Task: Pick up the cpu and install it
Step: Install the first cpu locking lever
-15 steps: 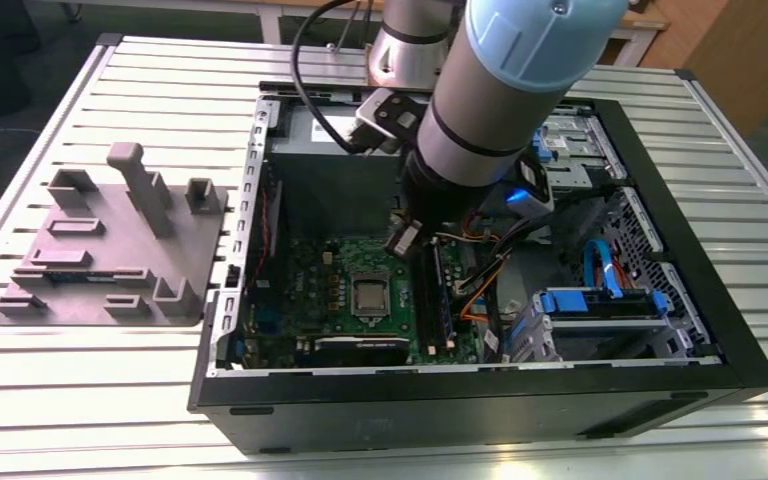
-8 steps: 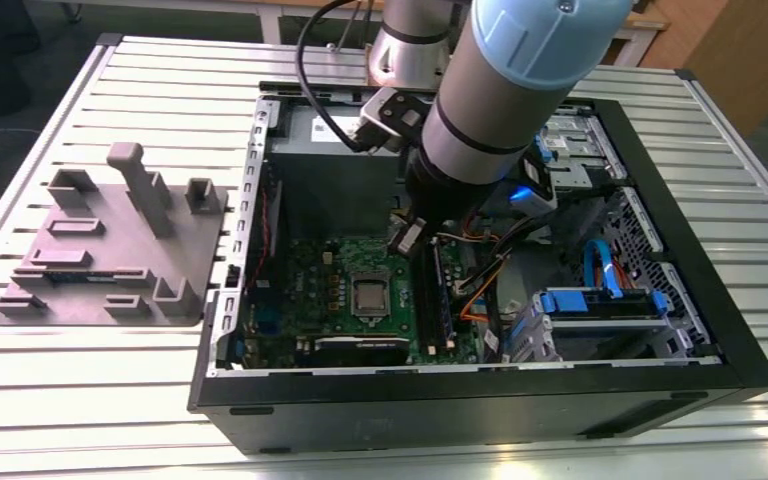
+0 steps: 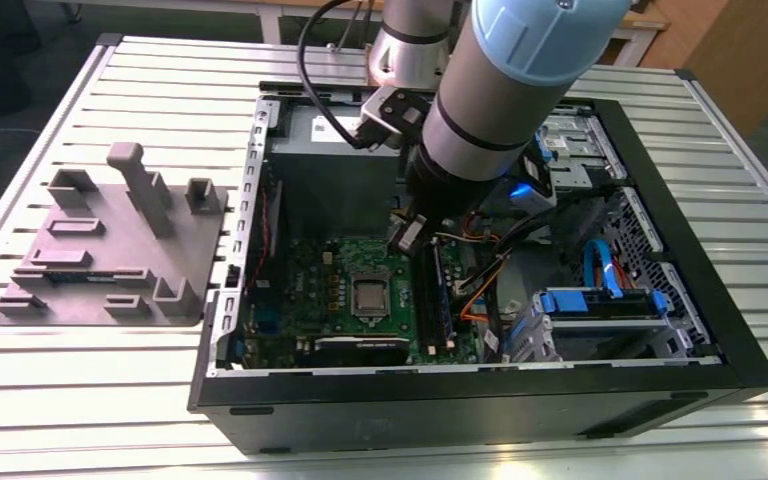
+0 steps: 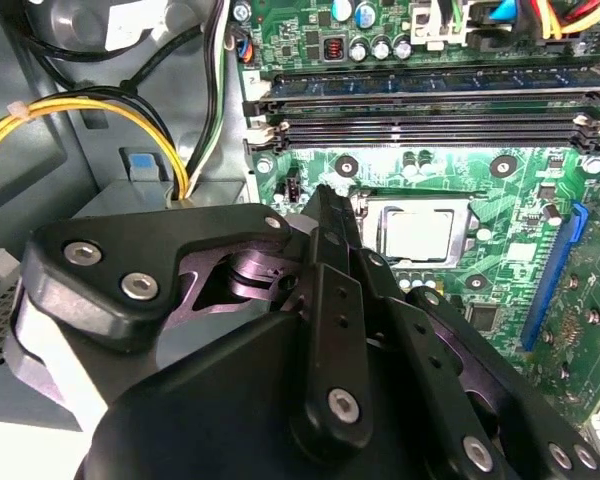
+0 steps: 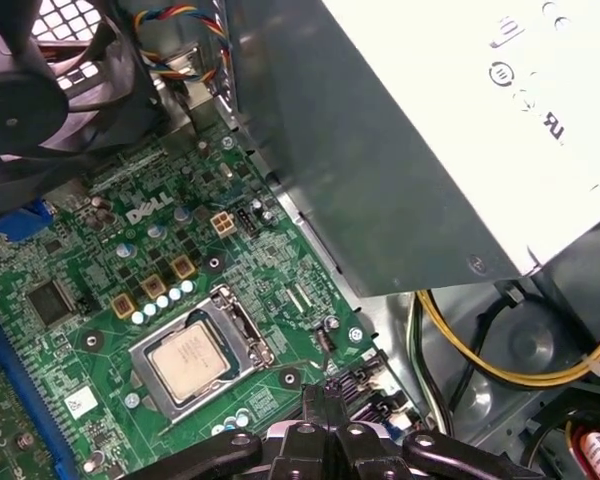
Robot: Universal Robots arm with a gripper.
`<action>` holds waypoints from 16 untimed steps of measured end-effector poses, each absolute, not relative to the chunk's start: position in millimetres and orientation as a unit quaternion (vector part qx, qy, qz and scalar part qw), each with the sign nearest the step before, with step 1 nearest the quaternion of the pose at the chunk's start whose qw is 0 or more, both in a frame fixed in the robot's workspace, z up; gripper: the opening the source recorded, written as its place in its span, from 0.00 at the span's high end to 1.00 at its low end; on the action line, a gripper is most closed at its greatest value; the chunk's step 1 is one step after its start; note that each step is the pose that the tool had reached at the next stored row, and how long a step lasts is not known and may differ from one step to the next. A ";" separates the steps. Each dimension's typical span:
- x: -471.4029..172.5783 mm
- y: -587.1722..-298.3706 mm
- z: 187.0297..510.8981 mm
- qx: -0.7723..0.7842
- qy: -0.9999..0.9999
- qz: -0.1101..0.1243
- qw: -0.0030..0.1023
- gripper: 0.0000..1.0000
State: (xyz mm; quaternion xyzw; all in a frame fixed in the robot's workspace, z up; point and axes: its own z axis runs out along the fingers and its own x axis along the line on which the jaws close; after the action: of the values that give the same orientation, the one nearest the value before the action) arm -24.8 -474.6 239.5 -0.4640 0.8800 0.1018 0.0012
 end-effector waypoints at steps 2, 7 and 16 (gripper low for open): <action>-24.5 -473.2 239.5 -0.464 0.880 0.102 0.001 0.90; -23.8 -470.8 239.5 -0.464 0.880 0.102 0.001 0.90; -23.3 -465.5 239.5 -0.464 0.880 0.102 0.001 0.90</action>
State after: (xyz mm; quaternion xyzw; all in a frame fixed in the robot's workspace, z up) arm -23.3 -465.5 239.5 -0.4639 0.8800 0.1018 0.0012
